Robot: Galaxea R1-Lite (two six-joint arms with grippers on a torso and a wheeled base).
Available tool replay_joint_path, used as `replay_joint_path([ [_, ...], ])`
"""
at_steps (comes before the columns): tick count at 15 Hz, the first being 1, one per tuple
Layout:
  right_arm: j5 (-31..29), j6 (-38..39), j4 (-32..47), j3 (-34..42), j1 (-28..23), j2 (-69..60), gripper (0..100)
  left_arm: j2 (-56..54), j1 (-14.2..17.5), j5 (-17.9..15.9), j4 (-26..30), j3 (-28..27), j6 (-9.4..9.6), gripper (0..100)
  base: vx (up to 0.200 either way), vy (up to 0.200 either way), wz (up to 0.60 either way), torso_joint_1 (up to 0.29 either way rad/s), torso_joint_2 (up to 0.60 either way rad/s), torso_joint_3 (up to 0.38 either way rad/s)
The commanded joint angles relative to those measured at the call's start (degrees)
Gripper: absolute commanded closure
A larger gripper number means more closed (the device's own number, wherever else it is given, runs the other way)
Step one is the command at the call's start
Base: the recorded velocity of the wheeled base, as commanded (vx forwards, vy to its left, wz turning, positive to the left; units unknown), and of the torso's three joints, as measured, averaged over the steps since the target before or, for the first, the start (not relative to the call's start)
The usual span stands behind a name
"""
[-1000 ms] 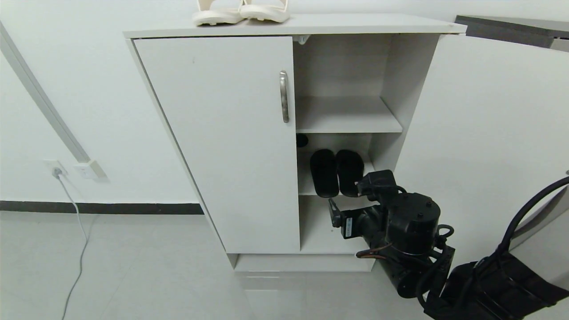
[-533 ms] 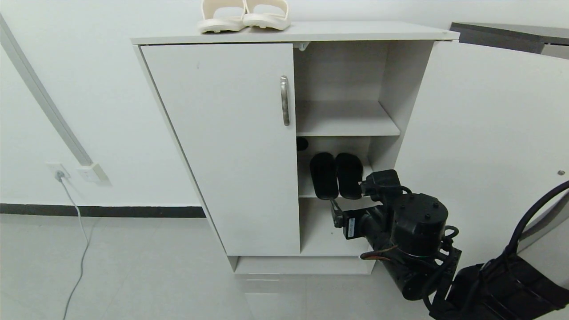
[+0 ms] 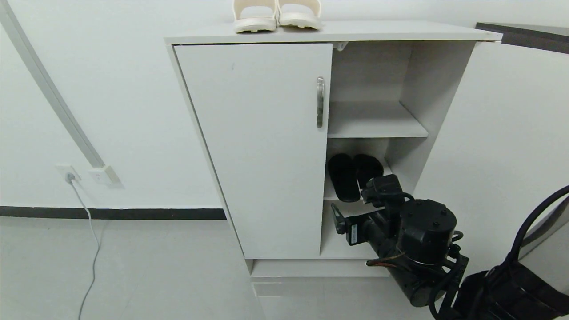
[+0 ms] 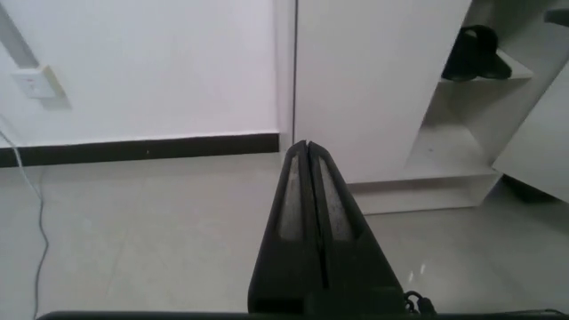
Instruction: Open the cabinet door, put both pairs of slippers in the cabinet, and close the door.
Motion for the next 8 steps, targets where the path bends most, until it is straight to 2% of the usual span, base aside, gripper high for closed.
replay_joint_path([
  [1,0.14,-0.04,0.01,0.46,-0.05,0.4,0,0.09,0.01,0.24,0.02,0.0,0.02,100,0.0,0.2,0.0,0.002,0.01,0.007],
  [7,0.4,-0.04,-0.08,0.46,-0.05,0.4,0,0.09,0.01,0.33,0.02,0.0,0.02,100,0.0,0.2,0.0,0.0,0.0,0.004],
  [8,0.49,-0.04,-0.25,0.64,-0.05,0.4,0,0.09,0.01,0.33,0.02,0.0,-0.16,100,0.0,0.0,0.0,0.0,0.0,0.0],
])
